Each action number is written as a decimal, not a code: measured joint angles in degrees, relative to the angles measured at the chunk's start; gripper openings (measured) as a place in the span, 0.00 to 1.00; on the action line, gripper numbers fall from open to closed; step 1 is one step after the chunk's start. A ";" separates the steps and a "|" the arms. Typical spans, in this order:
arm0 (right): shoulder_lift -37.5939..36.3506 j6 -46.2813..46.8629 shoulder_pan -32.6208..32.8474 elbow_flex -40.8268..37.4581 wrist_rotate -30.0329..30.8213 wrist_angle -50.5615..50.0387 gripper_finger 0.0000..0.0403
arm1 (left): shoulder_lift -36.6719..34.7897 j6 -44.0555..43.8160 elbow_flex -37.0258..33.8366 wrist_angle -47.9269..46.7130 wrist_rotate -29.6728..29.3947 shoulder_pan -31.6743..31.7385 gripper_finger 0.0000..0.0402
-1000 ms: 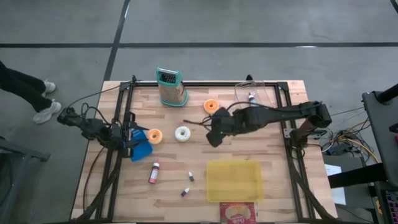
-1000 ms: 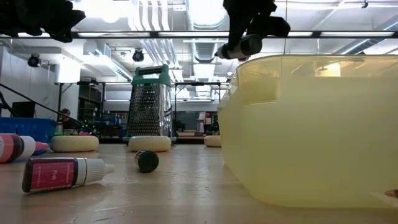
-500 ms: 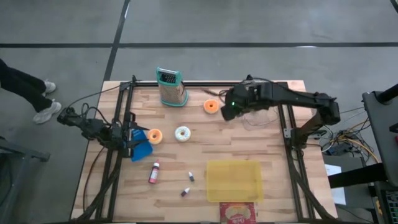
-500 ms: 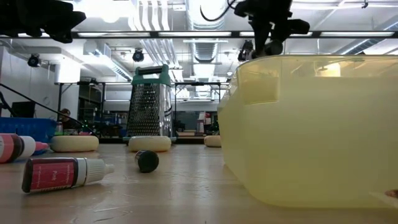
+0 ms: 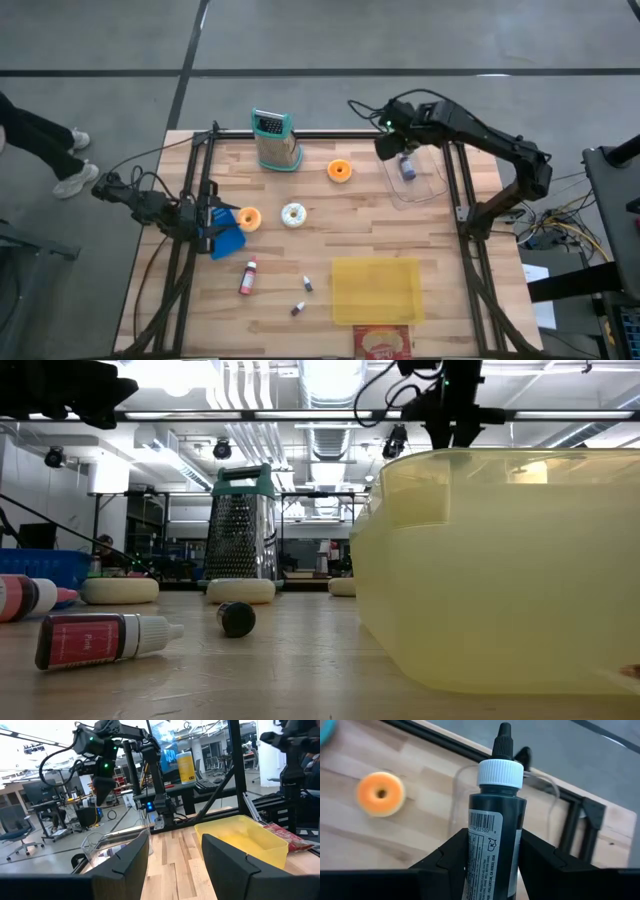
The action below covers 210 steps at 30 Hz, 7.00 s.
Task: Pick & Place Food Item
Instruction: Put the black food coloring bottle into the transparent bin, then put the dark blue food coloring bottle into the transparent bin
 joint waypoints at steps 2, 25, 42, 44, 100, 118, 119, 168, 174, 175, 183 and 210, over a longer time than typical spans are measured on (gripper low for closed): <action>0.08 -1.03 -1.57 -0.78 -0.02 -0.04 0.36 | 0.00 0.00 -0.01 -0.02 0.00 0.00 0.47; 0.07 -6.74 -10.19 -19.57 -8.94 9.31 0.36 | 0.00 0.00 0.01 -0.02 -0.02 0.00 0.47; 0.07 -14.41 -10.19 -29.33 -18.08 23.20 0.36 | 0.00 0.00 -0.01 -0.02 -0.02 0.00 0.47; 0.08 -14.52 -10.27 -30.92 -18.07 25.43 0.36 | 0.00 0.00 -0.01 0.00 -0.02 0.00 0.47; 0.09 -14.17 -11.83 -46.74 -22.49 44.39 0.49 | 0.00 0.00 -0.01 -0.01 -0.02 -0.02 0.47; 0.11 -12.27 -11.85 -46.74 -22.37 44.41 0.67 | 0.00 0.00 0.00 -0.02 -0.02 -0.01 0.47; 0.11 -12.27 -11.85 -46.74 -22.38 44.41 0.67 | 0.00 0.00 0.00 -0.02 -0.02 -0.01 0.47; -15.29 -4.63 22.57 -25.71 -22.91 52.41 0.64 | 0.00 0.00 -0.01 -0.02 0.00 0.00 0.47; -11.60 -0.76 28.20 -25.74 -22.86 53.52 0.61 | -0.01 0.00 0.00 -0.02 -0.02 -0.02 0.47; -10.75 -0.07 28.93 -25.74 -22.88 53.66 0.61 | 0.00 0.00 -0.01 0.00 0.00 -0.02 0.47; -1.91 5.08 32.50 -23.88 -22.93 55.75 0.60 | -0.02 0.00 -0.01 -0.02 0.00 0.00 0.47; 27.20 11.15 38.58 5.51 -25.04 37.31 0.60 | 0.02 0.00 0.01 -0.06 -0.02 -0.02 0.47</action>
